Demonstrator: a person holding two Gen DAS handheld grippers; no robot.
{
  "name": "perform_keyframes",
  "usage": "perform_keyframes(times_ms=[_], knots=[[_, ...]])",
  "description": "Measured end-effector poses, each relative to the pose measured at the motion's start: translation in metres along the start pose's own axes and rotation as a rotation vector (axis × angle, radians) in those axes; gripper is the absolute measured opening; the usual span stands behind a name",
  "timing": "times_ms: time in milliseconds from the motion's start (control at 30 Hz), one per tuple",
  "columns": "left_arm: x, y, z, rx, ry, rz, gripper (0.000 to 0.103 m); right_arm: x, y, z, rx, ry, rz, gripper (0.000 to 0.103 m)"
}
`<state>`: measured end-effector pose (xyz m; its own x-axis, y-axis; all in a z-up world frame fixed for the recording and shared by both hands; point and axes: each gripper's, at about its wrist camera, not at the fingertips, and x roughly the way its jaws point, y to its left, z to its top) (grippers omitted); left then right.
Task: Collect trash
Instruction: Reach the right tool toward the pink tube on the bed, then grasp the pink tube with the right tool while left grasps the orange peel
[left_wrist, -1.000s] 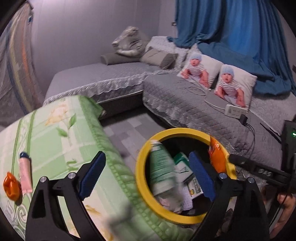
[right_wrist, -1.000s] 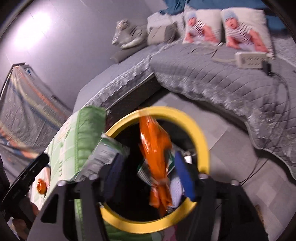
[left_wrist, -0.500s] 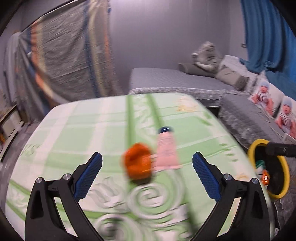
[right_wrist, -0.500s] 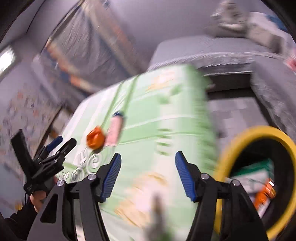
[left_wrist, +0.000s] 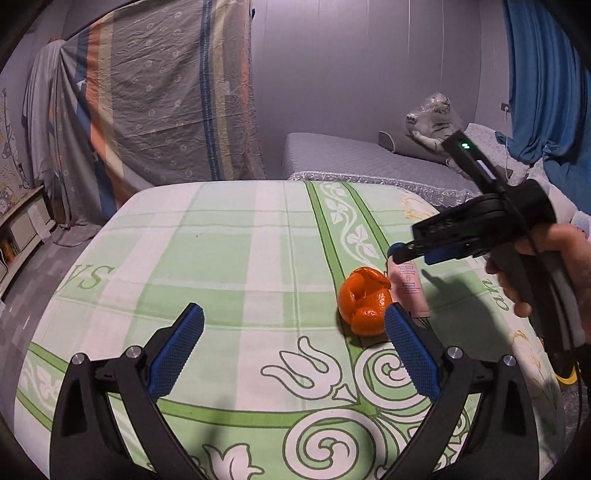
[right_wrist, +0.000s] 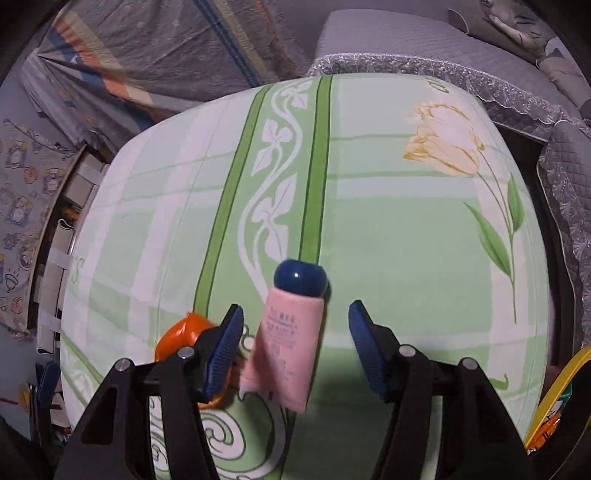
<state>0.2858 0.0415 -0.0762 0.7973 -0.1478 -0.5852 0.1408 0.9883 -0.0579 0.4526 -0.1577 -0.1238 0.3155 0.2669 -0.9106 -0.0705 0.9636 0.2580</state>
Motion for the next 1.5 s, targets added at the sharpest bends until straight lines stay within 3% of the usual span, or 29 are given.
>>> perform_keyframes(times_ms=[200,433,633,900,1100,1233,1333,1400,1433,1500], knots=[[0.012,0.005,-0.004,-0.010,0.033,-0.009,0.094,0.018,0.011,0.003,-0.025,0.035,-0.040,0.037],[0.024,-0.010,-0.006,0.055,0.080,0.001,0.094,0.016,0.007,-0.003,-0.061,0.022,-0.006,0.035],[0.049,-0.028,0.005,0.091,0.161,-0.059,0.094,-0.032,-0.034,-0.016,0.019,-0.072,0.118,0.035],[0.100,-0.044,0.018,0.099,0.241,-0.044,0.094,-0.107,-0.086,-0.062,0.081,-0.193,0.237,0.036],[0.119,-0.050,0.019,0.086,0.274,-0.064,0.094,-0.137,-0.086,-0.100,0.069,-0.237,0.300,0.036],[0.111,-0.062,0.023,0.128,0.240,-0.086,0.094,-0.153,-0.083,-0.119,0.052,-0.261,0.313,0.036],[0.118,-0.066,0.024,0.151,0.256,-0.044,0.093,-0.161,-0.082,-0.128,0.048,-0.277,0.315,0.036],[0.130,-0.064,0.017,0.141,0.307,-0.037,0.086,-0.164,-0.083,-0.133,0.053,-0.285,0.317,0.036],[0.135,-0.063,0.012,0.133,0.336,-0.039,0.066,-0.165,-0.082,-0.135,0.055,-0.286,0.322,0.036],[0.137,-0.058,0.010,0.104,0.329,-0.033,0.046,-0.167,-0.081,-0.139,0.056,-0.290,0.324,0.036]])
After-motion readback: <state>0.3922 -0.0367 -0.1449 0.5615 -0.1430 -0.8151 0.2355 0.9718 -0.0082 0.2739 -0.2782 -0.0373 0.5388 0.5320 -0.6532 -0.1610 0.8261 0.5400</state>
